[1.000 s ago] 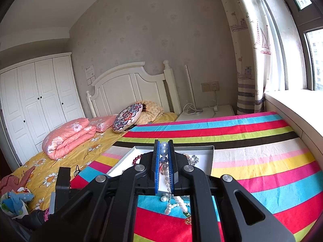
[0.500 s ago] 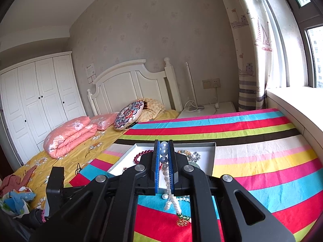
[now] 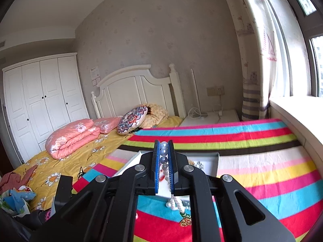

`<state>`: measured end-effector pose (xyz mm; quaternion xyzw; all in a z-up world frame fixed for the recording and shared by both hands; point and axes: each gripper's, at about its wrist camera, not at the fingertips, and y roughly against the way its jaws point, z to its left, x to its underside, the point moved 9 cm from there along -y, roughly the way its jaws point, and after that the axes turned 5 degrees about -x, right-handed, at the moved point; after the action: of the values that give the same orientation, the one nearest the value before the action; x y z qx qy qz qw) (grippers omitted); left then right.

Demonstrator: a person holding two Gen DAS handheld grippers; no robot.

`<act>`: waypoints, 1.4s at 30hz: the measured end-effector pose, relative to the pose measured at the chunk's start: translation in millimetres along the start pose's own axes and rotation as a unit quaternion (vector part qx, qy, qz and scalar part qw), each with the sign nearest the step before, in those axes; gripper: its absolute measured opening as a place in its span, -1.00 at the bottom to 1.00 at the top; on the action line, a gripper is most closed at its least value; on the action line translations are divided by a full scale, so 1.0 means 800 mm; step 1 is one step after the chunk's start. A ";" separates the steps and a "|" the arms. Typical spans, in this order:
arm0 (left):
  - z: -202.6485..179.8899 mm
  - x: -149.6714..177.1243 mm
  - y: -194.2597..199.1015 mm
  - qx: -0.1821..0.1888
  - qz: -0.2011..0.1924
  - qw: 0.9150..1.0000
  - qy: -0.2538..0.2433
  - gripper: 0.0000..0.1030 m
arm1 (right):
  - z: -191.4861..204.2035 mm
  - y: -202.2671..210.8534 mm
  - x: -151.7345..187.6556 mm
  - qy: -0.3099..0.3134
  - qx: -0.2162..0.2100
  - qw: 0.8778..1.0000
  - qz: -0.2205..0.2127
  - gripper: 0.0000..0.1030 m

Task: Organize jewelry
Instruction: 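Grasp the gold ring on the bedspread with the left gripper, then lower the pearl necklace into the tray with the right gripper while the left places the gold ring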

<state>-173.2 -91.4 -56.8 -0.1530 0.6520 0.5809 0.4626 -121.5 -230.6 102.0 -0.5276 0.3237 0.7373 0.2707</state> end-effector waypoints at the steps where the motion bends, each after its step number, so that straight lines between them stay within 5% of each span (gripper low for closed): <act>1: 0.002 -0.003 0.004 0.000 -0.004 1.000 0.000 -0.55 | 0.003 0.001 -0.006 0.005 0.000 1.000 -0.004 -0.82; 11: 0.019 -0.045 0.019 -0.009 -0.031 0.999 -0.003 -0.55 | 0.030 -0.013 -0.074 0.049 -0.005 0.998 -0.033 -0.82; 21: 0.053 -0.091 0.002 -0.010 -0.040 0.999 0.007 -0.55 | 0.047 -0.072 -0.110 0.077 -0.013 0.997 -0.017 -0.82; 34: 0.123 -0.119 -0.052 -0.013 -0.023 0.997 0.070 -0.55 | 0.055 -0.194 -0.122 0.064 -0.044 0.997 0.017 -0.82; 42: 0.155 -0.098 -0.086 -0.025 0.003 0.994 0.109 -0.55 | 0.031 -0.244 -0.076 0.049 -0.041 0.996 0.059 -0.82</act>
<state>-29.0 -25.5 -25.2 -0.2251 0.6841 0.5785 0.3829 26.1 -89.6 128.6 -0.5534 0.3367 0.7380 0.1887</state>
